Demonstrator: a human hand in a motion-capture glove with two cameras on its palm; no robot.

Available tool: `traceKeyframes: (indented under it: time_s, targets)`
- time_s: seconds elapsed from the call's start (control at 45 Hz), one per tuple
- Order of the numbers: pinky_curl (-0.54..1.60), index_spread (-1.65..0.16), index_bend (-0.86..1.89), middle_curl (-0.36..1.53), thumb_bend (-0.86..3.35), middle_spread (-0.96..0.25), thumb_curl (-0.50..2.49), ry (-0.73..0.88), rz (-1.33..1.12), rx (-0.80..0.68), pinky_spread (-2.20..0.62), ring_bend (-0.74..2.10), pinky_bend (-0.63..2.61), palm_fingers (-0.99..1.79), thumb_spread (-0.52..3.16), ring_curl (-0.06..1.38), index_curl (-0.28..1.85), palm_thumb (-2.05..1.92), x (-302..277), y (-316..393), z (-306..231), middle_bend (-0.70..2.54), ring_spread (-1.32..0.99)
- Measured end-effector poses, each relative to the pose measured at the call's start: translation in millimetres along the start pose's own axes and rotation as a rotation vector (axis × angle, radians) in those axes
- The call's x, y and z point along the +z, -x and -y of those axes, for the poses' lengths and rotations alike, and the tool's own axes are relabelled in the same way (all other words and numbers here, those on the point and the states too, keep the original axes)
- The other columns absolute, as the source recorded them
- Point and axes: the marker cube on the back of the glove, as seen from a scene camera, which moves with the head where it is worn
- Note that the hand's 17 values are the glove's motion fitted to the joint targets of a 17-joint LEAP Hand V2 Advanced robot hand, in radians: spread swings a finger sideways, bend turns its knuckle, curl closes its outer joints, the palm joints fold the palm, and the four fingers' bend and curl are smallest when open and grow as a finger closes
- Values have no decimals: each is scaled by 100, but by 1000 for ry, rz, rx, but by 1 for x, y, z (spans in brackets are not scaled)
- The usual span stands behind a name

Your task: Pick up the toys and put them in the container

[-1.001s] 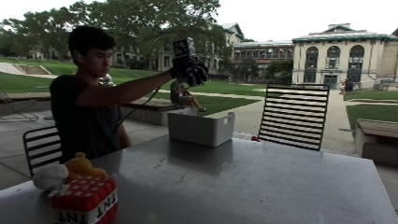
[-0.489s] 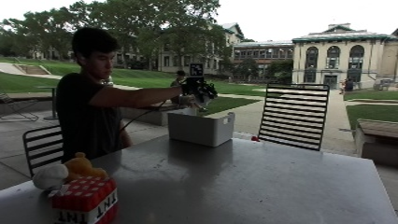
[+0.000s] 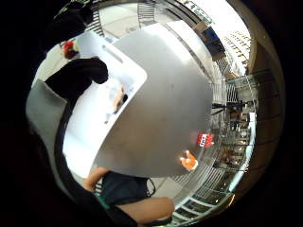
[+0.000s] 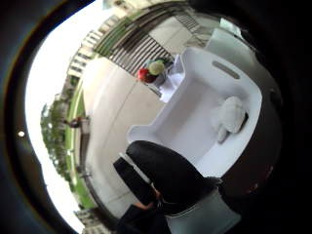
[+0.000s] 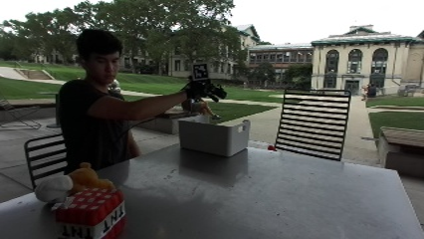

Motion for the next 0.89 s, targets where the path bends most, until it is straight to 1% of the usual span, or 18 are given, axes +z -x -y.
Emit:
traceKeyframes:
  time_s: [0.089, 0.156, 0.245, 0.289, 0.356, 0.378, 0.445, 0.467, 0.534, 0.578, 0.756, 0.845, 0.89]
  targets:
    - [39, -31, 15, 46, -11, -6, 33, -42, 41, -27, -16, 101, 144, -3, 97, 37, 18, -15, -17, -19, -23, 42, -19]
    - [38, -31, 18, 46, -11, -5, 30, -52, 13, 27, -13, 97, 141, -2, 98, 36, 20, -14, -26, -37, -41, 42, -17]
    - [36, -32, 20, 45, -10, -3, 28, -53, 81, 84, -9, 90, 136, -3, 100, 33, 23, -14, -42, -13, -65, 41, -14]
    - [35, -32, 22, 45, -10, -3, 26, -52, 72, 119, -8, 87, 135, -3, 100, 32, 25, -14, -47, -19, -82, 39, -12]
    - [35, -32, 24, 44, -10, -2, 25, -55, -37, 230, -5, 79, 133, -6, 101, 30, 27, -13, -48, -46, -108, 36, -10]
    - [34, -32, 24, 44, -9, -2, 25, -58, -57, 237, -4, 78, 132, -6, 101, 29, 28, -12, -49, -53, -117, 35, -9]
    - [34, -33, 24, 43, -8, -2, 24, -67, -57, 180, -3, 74, 130, -4, 102, 28, 29, -11, -51, -75, -147, 33, -8]
    - [33, -32, 24, 43, -8, -2, 24, -69, -58, 185, -3, 74, 130, -3, 102, 28, 30, -10, -51, -85, -157, 33, -8]
    - [33, -33, 24, 42, -7, -2, 23, -71, -105, 328, -2, 72, 127, -2, 103, 27, 31, -9, -48, -117, -187, 31, -7]
    - [32, -33, 24, 42, -7, -2, 23, -71, -125, 386, -1, 71, 125, -2, 104, 26, 32, -9, -46, -135, -206, 31, -6]
    - [30, -34, 24, 42, -7, -3, 22, -61, -139, 493, 1, 67, 117, 0, 104, 25, 35, -9, -33, -206, -274, 30, -6]
    - [30, -34, 24, 42, -6, -3, 21, -41, -181, 535, 2, 63, 115, -1, 105, 24, 36, -8, -19, -250, -305, 30, -5]
    - [29, -34, 24, 42, -7, -3, 21, -32, -190, 565, 3, 60, 113, -2, 105, 23, 37, -8, -11, -260, -321, 30, -5]
